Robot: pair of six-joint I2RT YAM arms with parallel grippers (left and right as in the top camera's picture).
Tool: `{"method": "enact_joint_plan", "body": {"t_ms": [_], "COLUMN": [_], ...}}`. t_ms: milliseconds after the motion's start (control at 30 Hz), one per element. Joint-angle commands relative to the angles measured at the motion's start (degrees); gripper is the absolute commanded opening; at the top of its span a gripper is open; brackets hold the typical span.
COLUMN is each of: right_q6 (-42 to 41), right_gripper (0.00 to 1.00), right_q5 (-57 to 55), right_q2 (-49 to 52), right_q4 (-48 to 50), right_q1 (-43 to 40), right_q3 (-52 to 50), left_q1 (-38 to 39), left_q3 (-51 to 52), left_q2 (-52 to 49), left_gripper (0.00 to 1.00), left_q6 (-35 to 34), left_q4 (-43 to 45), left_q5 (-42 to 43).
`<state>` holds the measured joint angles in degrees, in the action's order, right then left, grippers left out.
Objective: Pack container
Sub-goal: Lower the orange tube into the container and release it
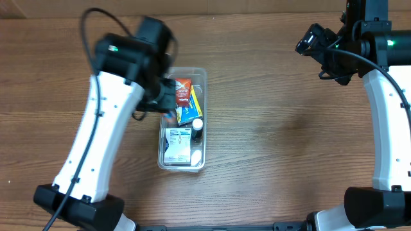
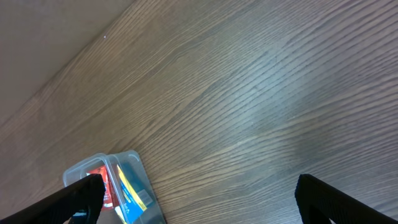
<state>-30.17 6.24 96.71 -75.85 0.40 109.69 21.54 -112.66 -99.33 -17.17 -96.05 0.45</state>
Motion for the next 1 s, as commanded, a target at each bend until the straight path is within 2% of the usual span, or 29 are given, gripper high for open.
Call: {"method": "enact_joint_plan", "body": {"t_ms": [0,100,200,400,500,633,733,967], "right_q6": [0.2,0.2,0.2,0.2,0.2,0.2,0.2,0.2], "right_gripper": [1.00,1.00,1.00,1.00,1.00,1.00,1.00,1.00], "right_q5": [0.3,0.3,0.3,0.3,0.3,0.3,0.3,0.3], "right_q2": [-0.1,-0.1,-0.1,-0.1,-0.1,-0.1,-0.1,-0.1], "right_q4": [0.3,0.3,0.3,0.3,0.3,0.3,0.3,0.3], "right_q1": [-0.2,-0.2,-0.2,-0.2,-0.2,-0.2,-0.2,-0.2], "right_q3": [0.2,0.2,0.2,0.2,0.2,0.2,0.2,0.2], "left_q1": [6.9,10.9,13.7,14.0,14.1,14.1,14.1,14.1], "left_q3": [4.4,8.7,15.3,25.9,29.8,30.4,27.9,25.5], "left_q2": [0.9,0.9,0.9,0.9,0.9,0.9,1.4,5.0], "left_gripper": [0.18,0.20,0.20,0.23,0.23,0.21,0.17,0.22], "left_q6": [-4.9,-6.8,-11.5,-12.0,-9.6,-8.4,-7.1,-6.4], "left_q4": [1.8,4.2,8.1,16.9,22.3,23.0,19.4,20.7], "left_q5": [0.4,0.3,-4.1,-3.1,1.6,3.0,3.4,3.7]}}
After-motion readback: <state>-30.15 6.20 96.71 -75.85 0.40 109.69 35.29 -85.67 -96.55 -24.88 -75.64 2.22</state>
